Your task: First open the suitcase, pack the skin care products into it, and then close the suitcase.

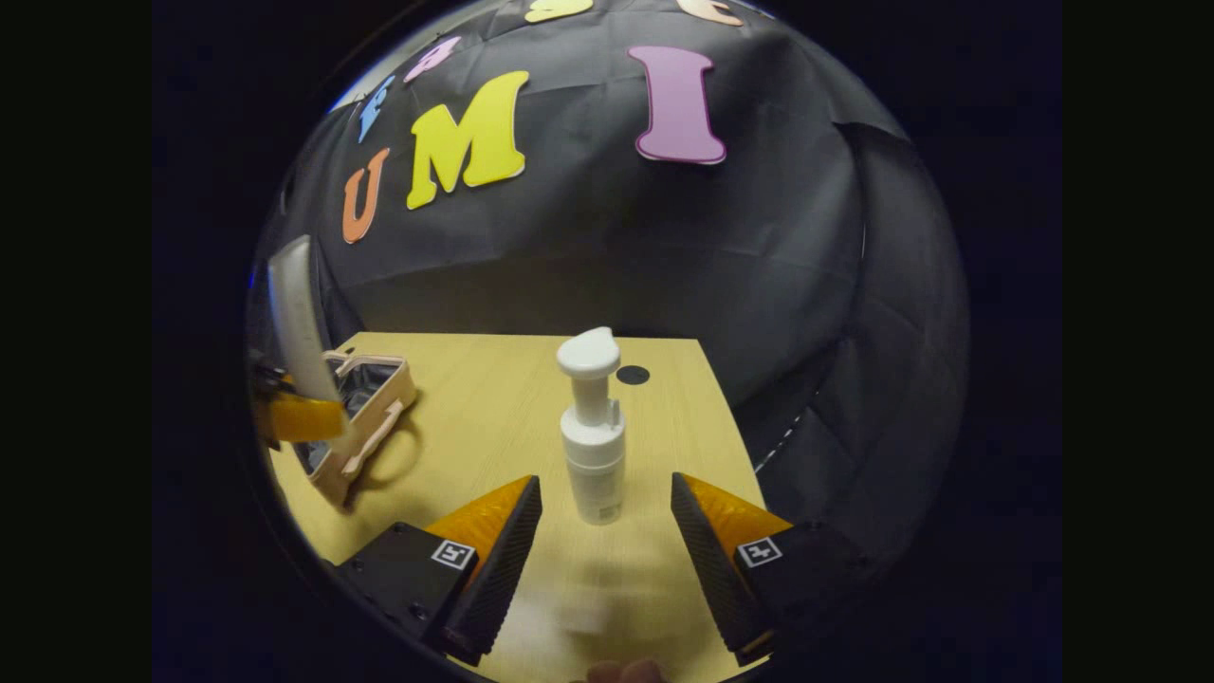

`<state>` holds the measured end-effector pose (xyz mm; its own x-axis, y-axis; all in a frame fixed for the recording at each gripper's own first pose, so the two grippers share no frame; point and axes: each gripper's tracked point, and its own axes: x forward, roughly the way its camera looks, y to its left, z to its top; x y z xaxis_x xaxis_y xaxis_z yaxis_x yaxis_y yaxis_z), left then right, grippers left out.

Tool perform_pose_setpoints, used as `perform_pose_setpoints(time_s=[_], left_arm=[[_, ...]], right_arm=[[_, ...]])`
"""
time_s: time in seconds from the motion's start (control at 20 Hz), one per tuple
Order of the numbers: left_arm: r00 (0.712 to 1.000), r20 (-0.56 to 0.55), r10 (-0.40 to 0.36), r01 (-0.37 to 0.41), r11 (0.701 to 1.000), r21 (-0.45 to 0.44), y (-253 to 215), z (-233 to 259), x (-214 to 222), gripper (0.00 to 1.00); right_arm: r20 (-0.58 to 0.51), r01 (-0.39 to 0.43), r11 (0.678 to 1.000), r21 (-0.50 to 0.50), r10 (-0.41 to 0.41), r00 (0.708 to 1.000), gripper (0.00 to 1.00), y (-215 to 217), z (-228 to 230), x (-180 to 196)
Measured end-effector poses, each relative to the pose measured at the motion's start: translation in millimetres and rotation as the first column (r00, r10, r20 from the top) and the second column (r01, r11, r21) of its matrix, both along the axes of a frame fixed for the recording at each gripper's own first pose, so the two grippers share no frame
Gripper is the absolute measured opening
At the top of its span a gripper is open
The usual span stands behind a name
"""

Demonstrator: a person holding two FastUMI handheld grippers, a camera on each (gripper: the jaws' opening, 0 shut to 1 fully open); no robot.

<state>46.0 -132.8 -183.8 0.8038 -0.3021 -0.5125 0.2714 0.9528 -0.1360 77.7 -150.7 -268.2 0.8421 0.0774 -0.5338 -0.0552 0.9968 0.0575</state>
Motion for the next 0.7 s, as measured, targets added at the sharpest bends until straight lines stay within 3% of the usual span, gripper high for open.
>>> perform_pose_setpoints(time_s=[0.45, 0.5, 0.7], left_arm=[[0.986, -0.022, 0.168, -0.167, 0.985, 0.039, 86, 20, -36, 0.47], [0.983, -0.029, 0.181, -0.179, 0.982, 0.055, 99, 20, -40, 0.47], [0.963, -0.059, 0.262, -0.26, 0.965, 0.044, 152, 20, -48, 0.47]], right_arm=[[-0.106, 0.015, 0.998, 0.06, -0.009, 0.994, 0.8, 16, -66, 39], [-0.114, 0.019, 0.998, 0.055, -0.013, 0.993, 0.71, 17, -69, 42], [-0.118, 0.047, 0.998, 0.049, -0.041, 0.992, 0.57, 11, -77, 51]])
